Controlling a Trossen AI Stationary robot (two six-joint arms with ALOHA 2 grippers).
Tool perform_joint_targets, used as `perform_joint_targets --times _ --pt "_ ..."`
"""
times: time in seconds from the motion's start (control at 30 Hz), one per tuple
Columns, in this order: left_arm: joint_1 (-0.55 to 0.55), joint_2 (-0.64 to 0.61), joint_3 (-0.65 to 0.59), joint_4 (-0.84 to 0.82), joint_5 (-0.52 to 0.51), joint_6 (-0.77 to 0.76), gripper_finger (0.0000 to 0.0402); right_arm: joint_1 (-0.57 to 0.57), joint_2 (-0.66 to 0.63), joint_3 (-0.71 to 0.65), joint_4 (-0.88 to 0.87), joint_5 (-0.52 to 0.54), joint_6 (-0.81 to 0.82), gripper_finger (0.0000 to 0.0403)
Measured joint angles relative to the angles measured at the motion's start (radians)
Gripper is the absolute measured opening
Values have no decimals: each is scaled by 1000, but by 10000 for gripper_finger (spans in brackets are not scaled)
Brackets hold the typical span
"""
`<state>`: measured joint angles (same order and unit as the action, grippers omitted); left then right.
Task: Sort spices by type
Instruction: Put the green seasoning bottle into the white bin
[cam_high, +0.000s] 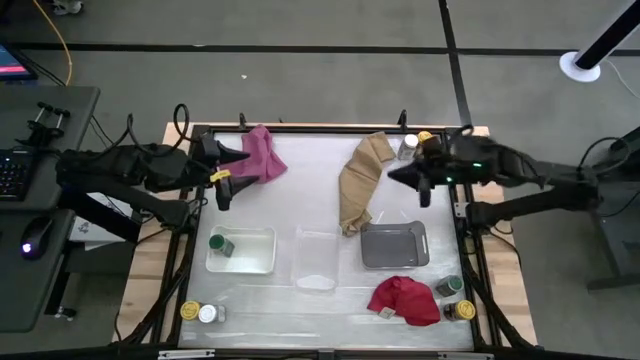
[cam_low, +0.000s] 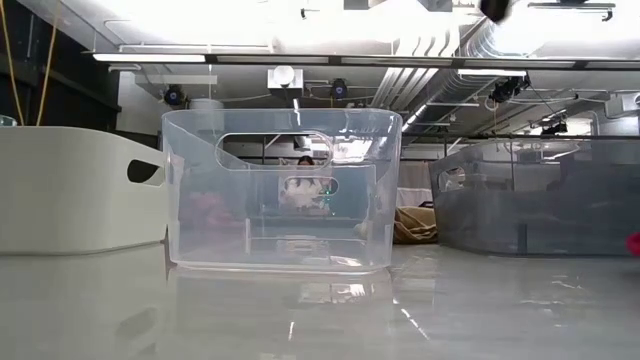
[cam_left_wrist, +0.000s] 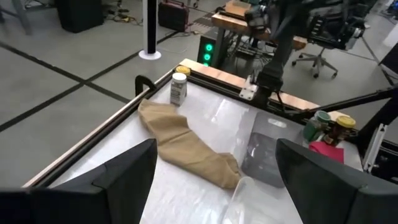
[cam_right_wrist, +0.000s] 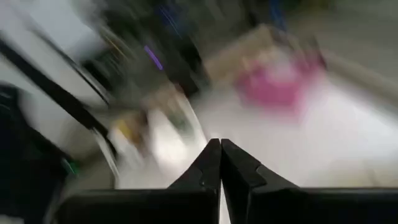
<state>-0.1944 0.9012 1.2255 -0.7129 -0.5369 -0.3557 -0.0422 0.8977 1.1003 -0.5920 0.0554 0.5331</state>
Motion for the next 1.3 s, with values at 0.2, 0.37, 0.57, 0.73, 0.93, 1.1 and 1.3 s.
perform_joint_targets --times 0.2,0.37,0.57,0.73,0.93,1.1,1.3 --pt "0 2 0 0 -9 23 314 92 152 170 -529 -147 245 1" --pt "2 3 0 0 -19 27 314 268 183 121 -649 -189 472 1" --pt "26 1 0 0 -20 27 314 494 181 64 -654 -248 752 1" --pt "51 1 0 0 -21 21 314 638 181 63 -654 -243 920 5" --pt "64 1 0 0 -21 20 314 736 201 63 -654 -221 1017 89" --pt "64 1 0 -5 6 19 314 805 269 63 -668 -247 1081 202" --pt "64 2 0 -41 11 16 314 891 403 63 -695 -274 967 293"
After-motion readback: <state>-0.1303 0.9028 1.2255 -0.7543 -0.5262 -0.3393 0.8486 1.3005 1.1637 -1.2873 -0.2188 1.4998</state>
